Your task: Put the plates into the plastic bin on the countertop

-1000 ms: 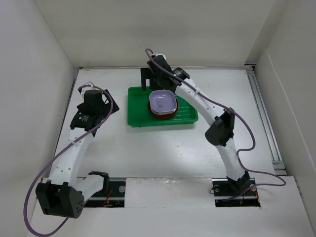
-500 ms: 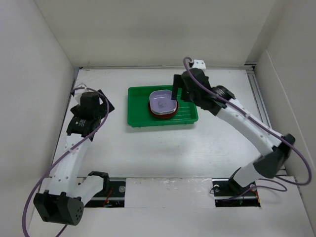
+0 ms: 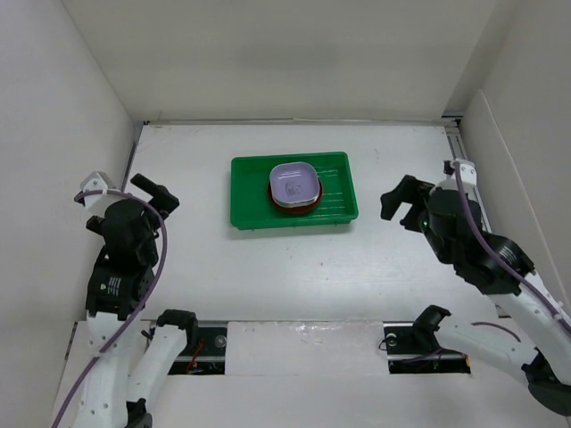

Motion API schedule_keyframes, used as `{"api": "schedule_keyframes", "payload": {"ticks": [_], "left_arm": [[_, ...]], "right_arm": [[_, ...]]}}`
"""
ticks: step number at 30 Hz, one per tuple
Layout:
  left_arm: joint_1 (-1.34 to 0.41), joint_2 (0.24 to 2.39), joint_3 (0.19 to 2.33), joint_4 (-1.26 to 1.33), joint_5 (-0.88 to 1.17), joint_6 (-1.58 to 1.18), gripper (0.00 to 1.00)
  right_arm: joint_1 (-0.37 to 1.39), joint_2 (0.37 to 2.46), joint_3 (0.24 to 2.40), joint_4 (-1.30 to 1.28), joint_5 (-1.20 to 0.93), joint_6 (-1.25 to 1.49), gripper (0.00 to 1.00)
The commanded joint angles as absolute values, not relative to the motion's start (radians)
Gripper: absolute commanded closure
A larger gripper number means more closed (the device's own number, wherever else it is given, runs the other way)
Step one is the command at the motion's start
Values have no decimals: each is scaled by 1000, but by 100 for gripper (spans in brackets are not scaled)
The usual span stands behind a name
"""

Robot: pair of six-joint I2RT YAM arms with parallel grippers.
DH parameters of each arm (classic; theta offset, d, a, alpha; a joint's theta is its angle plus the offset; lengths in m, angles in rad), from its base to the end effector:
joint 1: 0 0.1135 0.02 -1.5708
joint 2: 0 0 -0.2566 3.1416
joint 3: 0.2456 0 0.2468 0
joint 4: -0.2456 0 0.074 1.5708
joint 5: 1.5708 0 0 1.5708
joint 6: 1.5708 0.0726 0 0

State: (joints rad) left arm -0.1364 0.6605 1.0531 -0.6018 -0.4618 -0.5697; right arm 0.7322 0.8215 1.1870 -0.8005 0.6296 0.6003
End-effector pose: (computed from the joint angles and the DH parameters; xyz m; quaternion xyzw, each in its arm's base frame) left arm 0.1545 0.0114 0.3891 -0.3033 0.7078 -0.0450 0.6364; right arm 0.1533 0.0803 0.3871 0.1134 0.8108 0.1109 0.5634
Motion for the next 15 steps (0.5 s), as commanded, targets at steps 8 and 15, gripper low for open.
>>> {"api": "schedule_keyframes", "payload": {"ticks": [8, 15], "left_arm": [[-137, 493, 946, -574, -451, -577, 0], [-137, 492, 937, -574, -460, -586, 0]], "right_arm": [[721, 585, 1132, -848, 601, 657, 0], [721, 552, 1164, -839, 601, 637, 0]]}}
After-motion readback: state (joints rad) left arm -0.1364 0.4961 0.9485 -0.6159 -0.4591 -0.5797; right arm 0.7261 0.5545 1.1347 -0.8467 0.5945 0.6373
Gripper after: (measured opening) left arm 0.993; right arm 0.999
